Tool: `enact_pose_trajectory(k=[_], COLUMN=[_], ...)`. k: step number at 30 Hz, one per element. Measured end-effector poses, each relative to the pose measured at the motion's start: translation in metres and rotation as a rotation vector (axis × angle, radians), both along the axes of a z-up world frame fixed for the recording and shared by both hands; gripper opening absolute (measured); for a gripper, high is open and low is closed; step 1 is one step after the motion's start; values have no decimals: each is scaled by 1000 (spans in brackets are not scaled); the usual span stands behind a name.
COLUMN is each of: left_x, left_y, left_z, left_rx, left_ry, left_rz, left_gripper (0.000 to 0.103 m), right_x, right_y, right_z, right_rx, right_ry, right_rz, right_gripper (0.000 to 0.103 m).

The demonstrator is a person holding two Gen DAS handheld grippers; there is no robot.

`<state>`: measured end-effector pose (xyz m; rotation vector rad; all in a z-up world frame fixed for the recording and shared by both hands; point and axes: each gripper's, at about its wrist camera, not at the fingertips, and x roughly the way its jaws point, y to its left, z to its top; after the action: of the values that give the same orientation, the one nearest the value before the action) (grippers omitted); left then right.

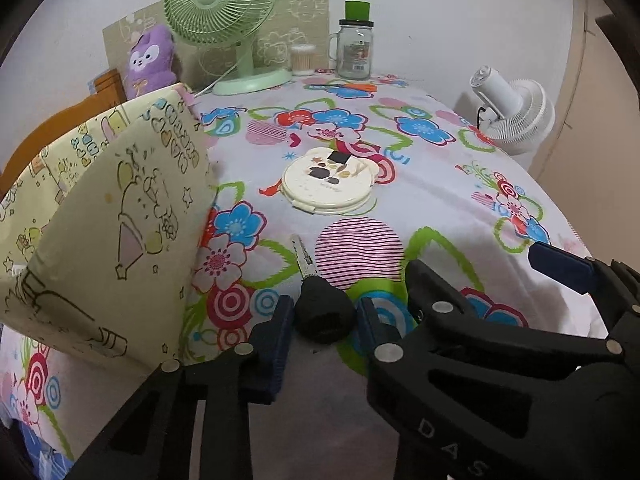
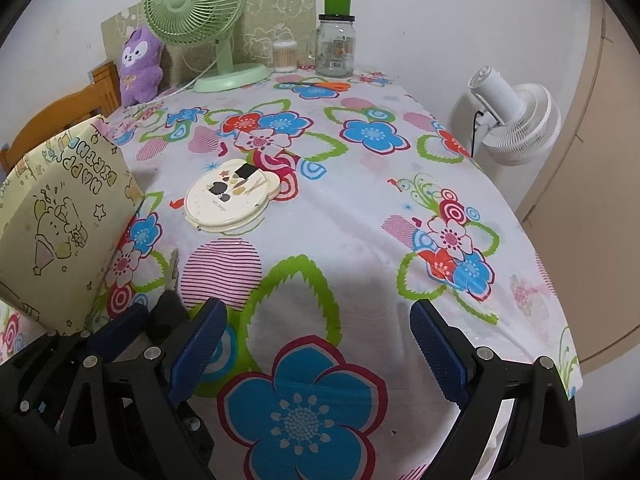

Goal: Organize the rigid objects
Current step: 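Lower the left tool onto the black key fob and close it, then move the right tool to the cream round case and close on it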

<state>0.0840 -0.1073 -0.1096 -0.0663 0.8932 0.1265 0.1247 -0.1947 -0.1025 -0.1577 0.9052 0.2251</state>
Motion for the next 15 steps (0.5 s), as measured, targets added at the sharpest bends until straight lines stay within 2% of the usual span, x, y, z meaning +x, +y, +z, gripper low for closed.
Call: enact_pose_trajectory(k=[15], left_x=[27], left_y=[4], left_z=[4], left_rx=[26], left_ry=[9], left_rz=[36], left_gripper=[32], right_x=[22], right_y=[-6], right_z=[6], right_rx=[42], right_ry=[5], right_rz=[21], right_gripper=[95])
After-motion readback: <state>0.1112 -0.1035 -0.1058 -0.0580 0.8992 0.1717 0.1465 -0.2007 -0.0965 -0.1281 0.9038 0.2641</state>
